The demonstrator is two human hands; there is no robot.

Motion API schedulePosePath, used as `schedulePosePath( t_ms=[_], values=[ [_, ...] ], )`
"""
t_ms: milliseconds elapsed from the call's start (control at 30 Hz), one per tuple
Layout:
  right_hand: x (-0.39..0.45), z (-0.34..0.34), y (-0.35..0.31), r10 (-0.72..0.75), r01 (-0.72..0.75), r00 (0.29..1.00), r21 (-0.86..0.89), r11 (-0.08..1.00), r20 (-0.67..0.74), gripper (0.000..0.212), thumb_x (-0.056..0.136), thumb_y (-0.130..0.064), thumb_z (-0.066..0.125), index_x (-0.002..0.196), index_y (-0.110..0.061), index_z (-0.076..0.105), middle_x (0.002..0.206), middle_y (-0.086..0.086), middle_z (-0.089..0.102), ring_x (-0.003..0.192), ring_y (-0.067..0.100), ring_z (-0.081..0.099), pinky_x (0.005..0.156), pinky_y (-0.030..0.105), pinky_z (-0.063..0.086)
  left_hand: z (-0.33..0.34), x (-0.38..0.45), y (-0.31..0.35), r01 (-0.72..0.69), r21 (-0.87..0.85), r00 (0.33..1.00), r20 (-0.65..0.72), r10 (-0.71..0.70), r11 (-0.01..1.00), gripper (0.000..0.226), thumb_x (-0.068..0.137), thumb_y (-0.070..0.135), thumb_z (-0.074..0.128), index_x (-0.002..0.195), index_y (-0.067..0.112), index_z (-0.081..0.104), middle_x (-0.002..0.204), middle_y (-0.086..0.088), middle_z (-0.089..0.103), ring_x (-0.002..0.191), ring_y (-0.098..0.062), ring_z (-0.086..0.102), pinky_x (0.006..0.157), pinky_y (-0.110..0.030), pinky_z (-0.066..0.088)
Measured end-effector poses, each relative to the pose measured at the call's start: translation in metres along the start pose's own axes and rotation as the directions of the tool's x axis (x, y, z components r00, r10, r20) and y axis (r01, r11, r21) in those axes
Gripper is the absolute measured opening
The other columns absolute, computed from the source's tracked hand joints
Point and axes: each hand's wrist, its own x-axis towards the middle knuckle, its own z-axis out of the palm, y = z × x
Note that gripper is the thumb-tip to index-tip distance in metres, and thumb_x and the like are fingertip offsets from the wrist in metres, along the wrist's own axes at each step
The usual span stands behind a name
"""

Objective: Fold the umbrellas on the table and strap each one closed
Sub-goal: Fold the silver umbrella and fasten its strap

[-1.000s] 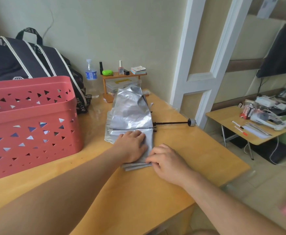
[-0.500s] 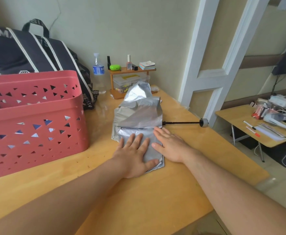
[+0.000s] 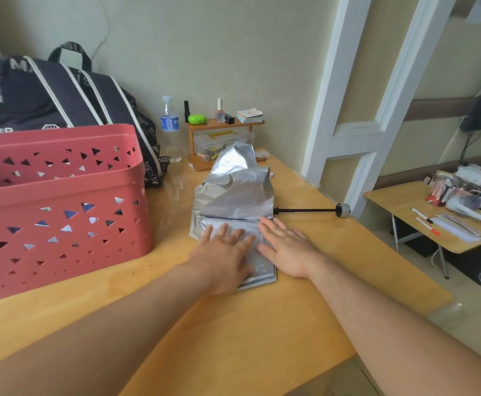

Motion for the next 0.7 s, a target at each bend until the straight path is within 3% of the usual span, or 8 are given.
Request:
schedulePosePath(
  t_ms=[67,167,233,300,367,433,567,700],
  values=[
    [-0.002,0.001,0.001,-0.006,0.006,1.0,0.007,1.0,0.002,0.066,0.108,-0.058,0.019,0.166,-0.033,-0.001,0.168,-0.026,-0.017,0.155,0.0,-0.014,0.129,0.043,0.002,0.013,-0.006,-0.004,0.059,-0.013,0.99,0.126,-0.057,0.998,0.08,0.097,0.079,0.015,0.164,0.04,-0.005,0.174,0.008,-0.009,0.159,-0.028,-0.017,0.125,-0.06,-0.012],
    [-0.002,-0.006,-0.004,0.0,-0.002,1.0,0.09,0.996,0.016,0.061,0.11,-0.05,0.021,0.167,-0.032,0.006,0.17,-0.022,-0.012,0.156,0.001,-0.011,0.128,0.041,0.001,0.024,-0.011,-0.012,0.137,-0.082,0.984,0.127,-0.126,0.987,0.096,0.084,0.093,0.009,0.162,0.043,-0.014,0.172,0.011,-0.017,0.158,-0.021,-0.022,0.125,-0.057,-0.012],
    [0.0,-0.021,-0.011,0.006,-0.016,0.999,0.19,0.982,0.052,0.054,0.113,-0.036,0.025,0.165,-0.022,0.025,0.174,-0.01,0.004,0.159,0.01,-0.001,0.127,0.038,0.004,0.025,-0.01,-0.012,0.149,-0.084,0.982,0.128,-0.138,0.985,0.1,0.081,0.095,0.01,0.162,0.043,-0.015,0.172,0.011,-0.018,0.158,-0.019,-0.022,0.126,-0.056,-0.011],
    [0.002,-0.036,-0.028,0.022,-0.021,1.0,0.101,0.995,-0.006,0.043,0.11,-0.025,0.033,0.146,-0.011,0.053,0.167,0.0,0.03,0.156,0.025,0.018,0.122,0.039,0.022,0.023,-0.01,-0.01,0.159,-0.088,0.98,0.131,-0.147,0.983,0.103,0.079,0.095,0.011,0.162,0.04,-0.015,0.172,0.012,-0.017,0.158,-0.019,-0.021,0.126,-0.056,-0.01],
    [-0.001,-0.037,-0.056,0.009,-0.011,0.986,-0.008,1.0,-0.169,0.04,0.104,-0.025,0.038,0.136,-0.014,0.058,0.161,-0.001,0.039,0.151,0.024,0.028,0.117,0.044,0.034,0.023,-0.011,-0.009,0.164,-0.104,0.981,0.121,-0.152,0.981,0.108,0.078,0.096,0.012,0.163,0.035,-0.015,0.172,0.012,-0.016,0.158,-0.018,-0.02,0.126,-0.055,-0.01],
    [-0.008,-0.022,-0.073,-0.073,0.072,0.985,-0.011,0.997,-0.156,0.047,0.108,-0.037,0.032,0.147,-0.018,0.05,0.164,-0.004,0.034,0.151,0.021,0.025,0.119,0.047,0.03,0.023,-0.01,-0.009,0.162,-0.114,0.983,0.11,-0.15,0.98,0.115,0.074,0.096,0.012,0.164,0.03,-0.015,0.172,0.012,-0.015,0.158,-0.017,-0.019,0.127,-0.055,-0.008],
    [-0.026,0.004,-0.036,0.041,-0.038,0.995,-0.029,0.999,0.088,0.07,0.105,-0.066,0.016,0.166,-0.035,-0.002,0.169,-0.023,-0.019,0.158,0.012,-0.017,0.126,0.058,-0.003,0.023,-0.008,-0.012,0.165,-0.137,0.978,0.15,-0.144,0.977,0.124,0.071,0.102,0.015,0.164,0.026,-0.014,0.171,0.012,-0.019,0.157,-0.016,-0.022,0.126,-0.055,-0.011],
    [-0.029,0.007,-0.02,0.059,-0.056,0.995,-0.044,0.997,0.083,0.072,0.103,-0.069,0.011,0.164,-0.036,-0.01,0.166,-0.025,-0.025,0.157,0.012,-0.021,0.126,0.056,-0.007,0.003,-0.004,-0.019,0.131,-0.135,0.96,0.265,-0.092,0.982,0.123,0.072,0.103,0.023,0.167,0.028,0.0,0.173,0.01,-0.008,0.161,-0.02,-0.007,0.128,-0.054,0.002]
  ],
)
